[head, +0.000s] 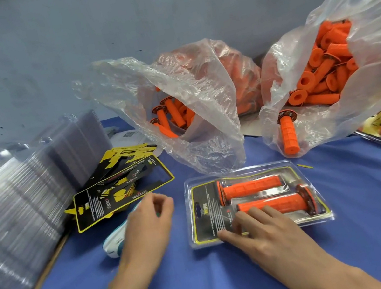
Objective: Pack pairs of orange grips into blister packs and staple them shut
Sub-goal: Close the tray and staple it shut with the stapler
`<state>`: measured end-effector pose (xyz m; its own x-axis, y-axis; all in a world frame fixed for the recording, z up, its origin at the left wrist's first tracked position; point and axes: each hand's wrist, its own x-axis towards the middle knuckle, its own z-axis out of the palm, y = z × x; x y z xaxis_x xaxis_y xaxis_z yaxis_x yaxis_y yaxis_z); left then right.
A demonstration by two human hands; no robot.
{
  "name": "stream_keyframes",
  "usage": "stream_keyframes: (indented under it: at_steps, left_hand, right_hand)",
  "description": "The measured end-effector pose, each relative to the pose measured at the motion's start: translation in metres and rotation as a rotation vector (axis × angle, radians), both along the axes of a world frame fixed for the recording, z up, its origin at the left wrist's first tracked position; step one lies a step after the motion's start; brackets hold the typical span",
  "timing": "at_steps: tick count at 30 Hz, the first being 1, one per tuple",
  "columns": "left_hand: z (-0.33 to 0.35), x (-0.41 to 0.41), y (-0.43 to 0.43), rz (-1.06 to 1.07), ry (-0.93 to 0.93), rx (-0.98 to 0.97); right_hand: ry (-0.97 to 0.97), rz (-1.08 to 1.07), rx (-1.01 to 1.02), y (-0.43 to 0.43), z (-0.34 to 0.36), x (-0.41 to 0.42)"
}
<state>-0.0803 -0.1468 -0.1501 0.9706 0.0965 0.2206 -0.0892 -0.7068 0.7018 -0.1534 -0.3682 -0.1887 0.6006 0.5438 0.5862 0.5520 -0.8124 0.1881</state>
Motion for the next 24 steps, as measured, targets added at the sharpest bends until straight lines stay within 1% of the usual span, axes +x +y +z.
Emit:
stream_keyframes:
  at_steps: [1, 2, 3, 5, 6, 7, 8, 9, 10, 11, 13, 14, 15, 17, 19, 21, 24]
  left_hand:
    - [-0.001, 0.002, 0.012, 0.059, -0.141, 0.199]
    - [-0.003, 0.004, 0.024, 0.103, -0.183, 0.364]
    - [-0.005, 0.004, 0.033, 0.137, -0.126, 0.494]
    - [-0.013, 0.006, 0.045, 0.163, 0.106, 0.708]
    - [-0.016, 0.006, 0.049, 0.156, 0.193, 0.779]
    - [-0.016, 0.007, 0.051, 0.141, 0.229, 0.812]
    - [-0.014, 0.007, 0.051, 0.123, 0.234, 0.794]
    - [-0.009, 0.006, 0.052, 0.118, 0.229, 0.717]
    - [-0.004, 0.004, 0.054, 0.108, 0.24, 0.575]
    - [0.001, -0.001, 0.057, 0.086, 0.279, 0.371]
    - [0.014, -0.021, 0.057, -0.013, 0.468, -0.125]
    - [0.016, -0.033, 0.056, -0.1, 0.596, -0.328]
    - [0.018, -0.045, 0.052, -0.191, 0.723, -0.472]
    - [0.02, -0.065, 0.041, -0.342, 0.903, -0.62]
    - [0.021, -0.074, 0.024, -0.366, 0.975, -0.684]
    - [0.022, -0.076, 0.006, -0.334, 0.98, -0.727]
    - [0.024, -0.072, -0.008, -0.315, 0.893, -0.791]
  right_hand:
    - [0.004, -0.007, -0.001, 0.001, 0.0, 0.001]
    - [0.006, -0.015, -0.004, 0.003, 0.001, 0.001]
    - [0.006, -0.024, -0.007, 0.004, 0.002, 0.002]
    - [0.012, -0.036, -0.003, 0.007, 0.003, 0.002]
    - [0.016, -0.036, 0.006, 0.007, 0.004, 0.003]
    - [0.019, -0.033, 0.021, 0.007, 0.004, 0.003]
    - [0.026, -0.027, 0.041, 0.006, 0.003, 0.003]
    - [0.039, -0.02, 0.067, 0.006, 0.002, 0.003]
    - [0.059, -0.013, 0.1, 0.006, 0.002, 0.003]
    - [0.077, -0.008, 0.135, 0.005, 0.001, 0.004]
    - [0.1, -0.013, 0.208, 0.005, 0.003, 0.006]
    - [0.102, -0.018, 0.249, 0.006, 0.005, 0.008]
    - [0.096, -0.021, 0.293, 0.007, 0.006, 0.01]
    - [0.075, -0.024, 0.361, 0.01, 0.011, 0.013]
    - [0.059, -0.027, 0.376, 0.014, 0.014, 0.013]
    - [0.059, -0.03, 0.355, 0.016, 0.016, 0.012]
    - [0.065, -0.012, 0.311, 0.018, 0.017, 0.01]
